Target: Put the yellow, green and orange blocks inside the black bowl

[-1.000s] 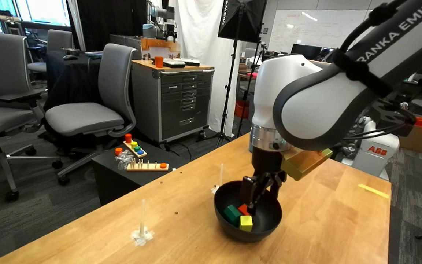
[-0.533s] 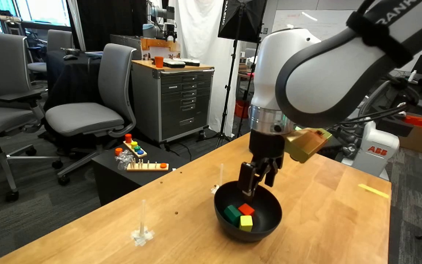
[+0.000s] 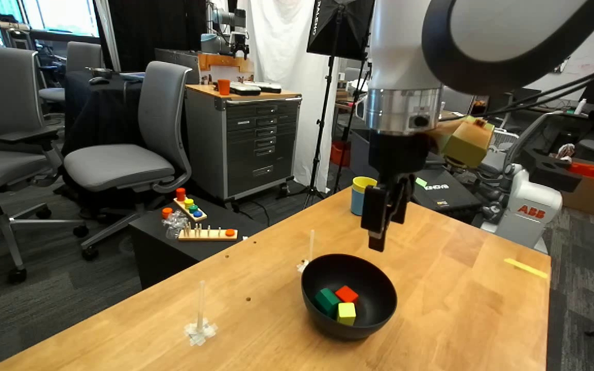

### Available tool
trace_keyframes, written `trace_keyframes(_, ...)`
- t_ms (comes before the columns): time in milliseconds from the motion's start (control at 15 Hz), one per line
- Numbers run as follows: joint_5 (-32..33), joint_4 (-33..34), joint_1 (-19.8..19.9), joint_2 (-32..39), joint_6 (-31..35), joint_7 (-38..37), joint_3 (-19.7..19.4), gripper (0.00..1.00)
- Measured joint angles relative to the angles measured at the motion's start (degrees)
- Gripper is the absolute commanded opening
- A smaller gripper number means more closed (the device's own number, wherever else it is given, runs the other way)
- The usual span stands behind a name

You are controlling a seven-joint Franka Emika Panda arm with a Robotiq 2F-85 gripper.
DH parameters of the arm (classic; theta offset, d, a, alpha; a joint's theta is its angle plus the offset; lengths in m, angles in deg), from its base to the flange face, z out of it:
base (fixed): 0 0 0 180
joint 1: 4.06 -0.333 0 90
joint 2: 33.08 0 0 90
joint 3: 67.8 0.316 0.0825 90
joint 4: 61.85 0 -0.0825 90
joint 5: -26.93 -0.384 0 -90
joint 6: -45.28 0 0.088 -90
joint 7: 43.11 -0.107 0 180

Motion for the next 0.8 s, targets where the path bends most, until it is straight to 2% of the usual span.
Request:
trace_keyframes(400,1.7,-3.3,0.0,-6.2,-2.3,3.7,0.0,1.0)
trace_keyframes(800,3.2,-6.3,0.0,-9.0,-4.1,6.4,0.0,1.0)
